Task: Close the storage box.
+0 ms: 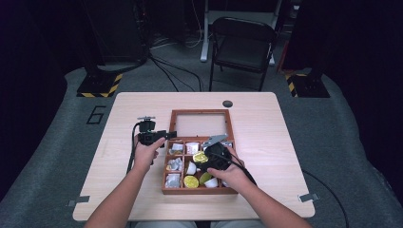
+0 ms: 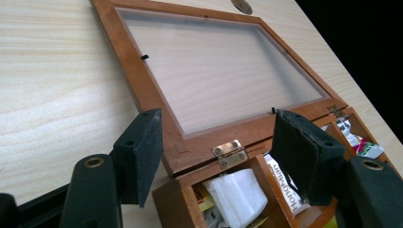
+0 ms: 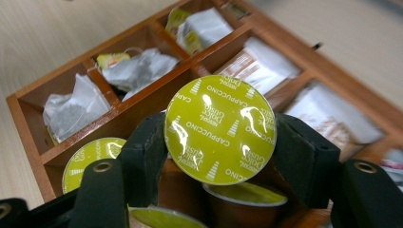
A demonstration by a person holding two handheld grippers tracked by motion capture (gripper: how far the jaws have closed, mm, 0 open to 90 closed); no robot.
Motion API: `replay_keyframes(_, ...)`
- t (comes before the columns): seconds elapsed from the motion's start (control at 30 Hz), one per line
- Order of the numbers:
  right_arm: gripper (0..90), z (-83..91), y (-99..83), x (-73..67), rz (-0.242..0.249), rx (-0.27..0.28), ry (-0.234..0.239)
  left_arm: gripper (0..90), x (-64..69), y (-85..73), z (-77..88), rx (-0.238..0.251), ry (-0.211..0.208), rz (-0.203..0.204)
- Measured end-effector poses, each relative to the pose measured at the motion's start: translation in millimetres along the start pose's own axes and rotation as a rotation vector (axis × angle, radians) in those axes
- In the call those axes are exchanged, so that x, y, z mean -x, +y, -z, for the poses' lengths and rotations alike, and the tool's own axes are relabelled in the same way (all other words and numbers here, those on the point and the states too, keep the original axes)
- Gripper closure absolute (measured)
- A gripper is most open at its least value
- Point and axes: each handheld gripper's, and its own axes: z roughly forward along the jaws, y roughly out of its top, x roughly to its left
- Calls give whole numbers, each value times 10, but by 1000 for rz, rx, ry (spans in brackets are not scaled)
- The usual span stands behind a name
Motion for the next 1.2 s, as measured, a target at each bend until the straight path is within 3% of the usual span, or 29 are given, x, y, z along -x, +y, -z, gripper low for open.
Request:
replay_keyframes(0.1,372,132,17,122,-17,16,-17,346,-5,-4,5,0,2,15)
replay_keyframes(0.2,372,262,14,295,-57,35,-46,347,-22,-1,6,-6,7,6)
replay_keyframes(0.23,372,262,14,295,-57,35,-46,347,-22,-1,6,-6,7,6)
replay_keyframes(0.27,372,363,-8,442,-80,44,-74,348,-12,-3,-3,-7,5,20)
replay_keyframes(0.33,372,389,-18,482,-90,44,-88,350,-12,1,-11,-9,8,13)
replay_keyframes(0.37,372,449,-57,610,-106,46,-124,352,-19,6,-9,-17,9,0)
replay_keyframes(0.43,372,469,-74,657,-120,45,-133,352,-3,16,-17,-12,11,12)
replay_keyframes(0.5,372,544,-160,854,-164,43,-189,353,1,30,-23,-17,12,0)
replay_keyframes(0.57,372,556,-183,899,-177,46,-201,353,17,33,-33,-13,13,12)
replay_keyframes(0.63,372,591,-289,1083,-236,43,-242,353,30,44,-49,-12,12,6)
replay_keyframes(0.67,372,591,-289,1083,-236,43,-242,353,30,44,-49,-12,12,6)
replay_keyframes(0.77,371,607,-411,1265,-287,39,-282,353,27,57,-77,-25,16,-20)
replay_keyframes(1.2,371,569,-775,1664,-423,-14,-371,352,7,48,-126,-21,24,5)
